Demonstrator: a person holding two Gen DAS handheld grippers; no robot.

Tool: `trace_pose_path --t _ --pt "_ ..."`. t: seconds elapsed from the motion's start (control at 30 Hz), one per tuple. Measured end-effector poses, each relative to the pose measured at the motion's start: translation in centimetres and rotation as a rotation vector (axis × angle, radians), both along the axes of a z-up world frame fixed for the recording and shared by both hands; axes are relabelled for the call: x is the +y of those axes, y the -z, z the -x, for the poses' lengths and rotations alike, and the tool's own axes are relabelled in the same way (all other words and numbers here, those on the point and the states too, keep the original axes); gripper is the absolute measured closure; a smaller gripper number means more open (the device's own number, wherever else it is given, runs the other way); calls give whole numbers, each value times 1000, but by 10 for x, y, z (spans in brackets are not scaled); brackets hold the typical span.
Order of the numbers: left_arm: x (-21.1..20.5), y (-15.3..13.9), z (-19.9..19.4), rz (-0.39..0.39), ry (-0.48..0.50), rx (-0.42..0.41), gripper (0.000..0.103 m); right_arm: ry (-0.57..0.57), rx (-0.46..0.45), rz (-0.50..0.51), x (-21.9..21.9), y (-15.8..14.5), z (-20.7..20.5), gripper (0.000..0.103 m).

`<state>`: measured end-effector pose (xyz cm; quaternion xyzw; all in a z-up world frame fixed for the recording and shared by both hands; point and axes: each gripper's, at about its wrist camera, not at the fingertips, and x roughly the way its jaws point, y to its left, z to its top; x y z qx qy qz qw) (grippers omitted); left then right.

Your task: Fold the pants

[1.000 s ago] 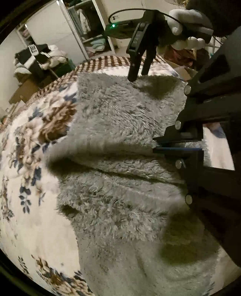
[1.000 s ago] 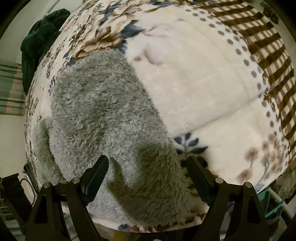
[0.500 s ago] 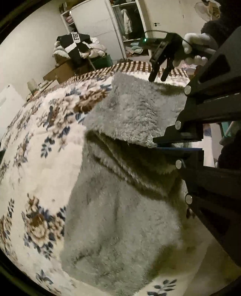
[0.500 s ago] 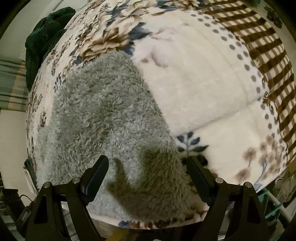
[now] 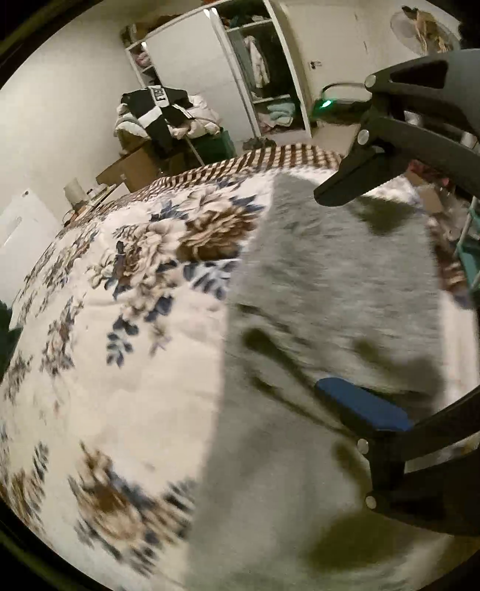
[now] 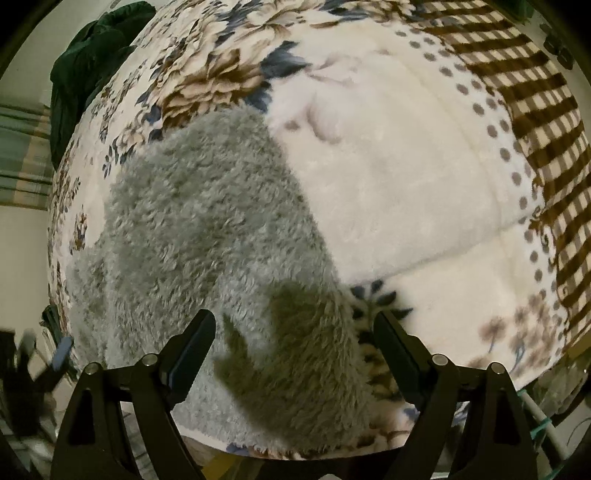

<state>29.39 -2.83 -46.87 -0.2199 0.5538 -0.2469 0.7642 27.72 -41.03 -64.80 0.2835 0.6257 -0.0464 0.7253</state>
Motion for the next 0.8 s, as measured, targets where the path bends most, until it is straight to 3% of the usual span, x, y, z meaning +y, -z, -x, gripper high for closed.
trace_pose_path --t 0.1,0.13,0.17,0.2,0.3,0.33,0.37,0.4,0.43,0.5,0.63,0.73,0.77,0.8 --pt "-24 28 -35 -59 46 26 10 7 2 -30 -4 6 -6 13" --pt "-27 36 -40 -56 62 31 26 2 3 -41 -5 8 -9 13" --pt "-29 41 -44 -53 71 25 85 -3 3 -45 -5 10 -11 13" --pt "-28 42 -44 -55 73 23 95 -11 3 -50 -5 13 -14 13" --pt "-8 26 -31 -27 39 -45 96 -19 -1 -103 -7 21 -22 14" --pt "-1 22 -26 -25 23 -54 96 -17 -6 -121 -7 22 -24 18" --pt "11 19 -21 -21 -12 -51 96 -14 -19 -139 -8 23 -26 27" --pt "18 19 -20 -15 -44 -43 96 -11 -30 -147 -8 23 -28 59" --pt "29 21 -17 -4 -74 -20 96 -7 -24 -132 -9 23 -30 69" --pt "41 31 -13 -11 -116 17 96 21 -52 -119 -12 18 -32 81" --pt "43 55 -16 -51 -113 59 95 7 -58 -69 -8 8 -43 85" --pt "39 69 -22 -44 -102 90 90 -27 -13 -12 -2 12 -51 84" --pt "38 69 -23 -41 -98 101 85 -31 12 -12 -1 14 -51 81" --pt "36 68 -23 -46 -96 113 80 -37 20 -8 -1 13 -51 70"
